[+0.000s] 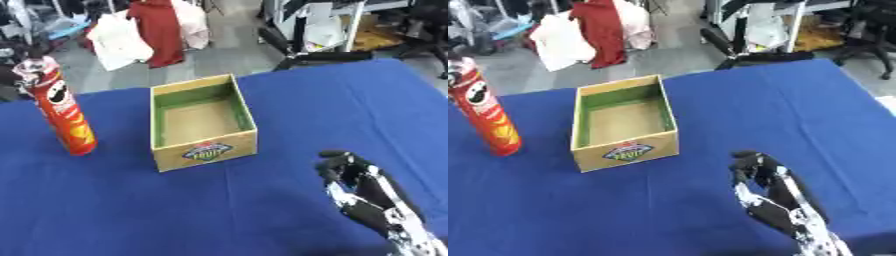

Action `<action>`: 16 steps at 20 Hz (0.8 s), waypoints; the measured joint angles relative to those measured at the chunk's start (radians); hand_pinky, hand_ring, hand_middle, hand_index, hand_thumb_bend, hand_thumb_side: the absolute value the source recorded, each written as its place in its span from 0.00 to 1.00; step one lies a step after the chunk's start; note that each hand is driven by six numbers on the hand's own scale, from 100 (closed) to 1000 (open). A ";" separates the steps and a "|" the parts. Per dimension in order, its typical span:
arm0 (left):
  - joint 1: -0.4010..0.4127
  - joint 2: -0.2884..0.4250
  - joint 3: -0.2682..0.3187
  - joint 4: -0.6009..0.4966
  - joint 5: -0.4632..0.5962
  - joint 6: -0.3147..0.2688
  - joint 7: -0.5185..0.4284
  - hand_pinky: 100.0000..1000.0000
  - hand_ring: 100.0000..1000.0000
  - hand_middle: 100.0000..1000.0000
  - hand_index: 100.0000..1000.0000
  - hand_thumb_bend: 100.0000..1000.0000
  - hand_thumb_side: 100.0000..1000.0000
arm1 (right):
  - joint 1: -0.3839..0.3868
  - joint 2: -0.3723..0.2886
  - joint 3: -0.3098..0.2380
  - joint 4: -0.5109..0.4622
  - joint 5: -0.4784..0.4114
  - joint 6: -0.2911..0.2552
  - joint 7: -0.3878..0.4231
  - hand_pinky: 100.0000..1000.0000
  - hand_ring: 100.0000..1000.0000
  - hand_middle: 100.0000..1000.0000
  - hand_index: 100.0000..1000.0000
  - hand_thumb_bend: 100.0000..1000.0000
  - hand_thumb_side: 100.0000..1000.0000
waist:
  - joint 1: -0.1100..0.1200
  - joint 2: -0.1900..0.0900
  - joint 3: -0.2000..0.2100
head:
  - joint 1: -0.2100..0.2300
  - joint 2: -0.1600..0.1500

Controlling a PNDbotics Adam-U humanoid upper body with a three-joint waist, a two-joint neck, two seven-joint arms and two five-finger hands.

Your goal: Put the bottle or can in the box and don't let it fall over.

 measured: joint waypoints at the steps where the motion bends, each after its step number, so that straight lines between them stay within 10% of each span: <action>1: 0.000 -0.002 0.000 0.000 -0.001 0.000 0.000 0.75 0.87 0.94 1.00 0.00 0.74 | 0.000 0.000 0.000 0.000 0.000 0.000 0.000 0.73 0.71 0.74 0.60 0.00 0.05 | 0.000 0.000 0.000 | -0.001 0.000; 16: 0.000 -0.007 0.000 0.000 -0.007 0.000 0.000 0.71 0.81 0.88 1.00 0.00 0.66 | -0.001 0.000 0.000 0.000 0.000 0.000 0.000 0.73 0.71 0.74 0.60 0.00 0.05 | -0.003 0.002 0.000 | -0.004 0.000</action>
